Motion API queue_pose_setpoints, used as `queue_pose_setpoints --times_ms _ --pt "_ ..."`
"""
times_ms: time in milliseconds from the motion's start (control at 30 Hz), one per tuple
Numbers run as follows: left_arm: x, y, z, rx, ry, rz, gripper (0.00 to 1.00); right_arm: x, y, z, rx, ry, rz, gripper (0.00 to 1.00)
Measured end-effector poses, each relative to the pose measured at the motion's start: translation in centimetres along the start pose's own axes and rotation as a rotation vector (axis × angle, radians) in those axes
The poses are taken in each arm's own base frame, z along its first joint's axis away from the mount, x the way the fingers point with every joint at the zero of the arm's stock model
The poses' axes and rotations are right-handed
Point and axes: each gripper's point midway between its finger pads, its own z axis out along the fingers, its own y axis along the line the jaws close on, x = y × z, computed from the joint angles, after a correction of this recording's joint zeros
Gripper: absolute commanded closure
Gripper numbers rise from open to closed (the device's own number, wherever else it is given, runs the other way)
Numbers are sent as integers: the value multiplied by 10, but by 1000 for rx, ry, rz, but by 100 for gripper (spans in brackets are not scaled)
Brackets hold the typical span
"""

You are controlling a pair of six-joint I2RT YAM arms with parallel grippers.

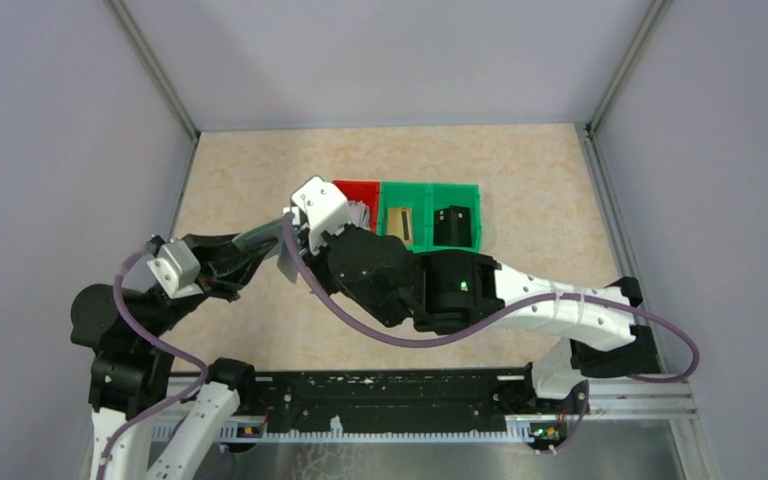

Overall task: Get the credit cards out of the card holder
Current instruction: Remove the credit card from the card holder.

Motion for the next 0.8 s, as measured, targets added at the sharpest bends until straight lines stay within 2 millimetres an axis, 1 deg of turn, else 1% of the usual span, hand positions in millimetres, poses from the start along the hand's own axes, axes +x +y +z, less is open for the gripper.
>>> queue_pose_setpoints --times_ms 67,133,167,267,300,333,367,467,567,633,733,800 --pt "-1 0 0 -2 -3 2 71 1 2 -1 -15 -2 3 100" --pt "-1 -2 0 11 -6 1 74 2 3 -3 -36 -11 11 100" --pt "-2 -4 0 23 -6 1 76 2 4 -5 -55 -16 16 100" --pt "-2 -17 0 97 -8 0 89 4 5 -13 -112 -36 42 100" --pt "-4 -21 -1 124 -8 0 95 6 5 -16 -136 -42 55 95" --pt "-5 -26 -1 149 -8 0 99 7 4 -17 -161 -50 75 85" --pt "-7 -29 -1 169 -8 -2 100 8 2 -18 -188 -59 100 75" --pt "-7 -36 -2 215 1 -12 100 9 -7 -20 -257 -93 186 45" --pt "-4 -39 -1 244 15 -9 100 9 -13 -19 -305 -121 240 27" --pt "-2 -38 -1 249 28 18 100 10 -14 -17 -326 -134 257 19" --pt "2 -32 0 241 48 92 100 12 -13 -14 -340 -140 257 14" --pt "7 -28 0 231 84 119 100 9 -14 -14 -345 -156 250 11"
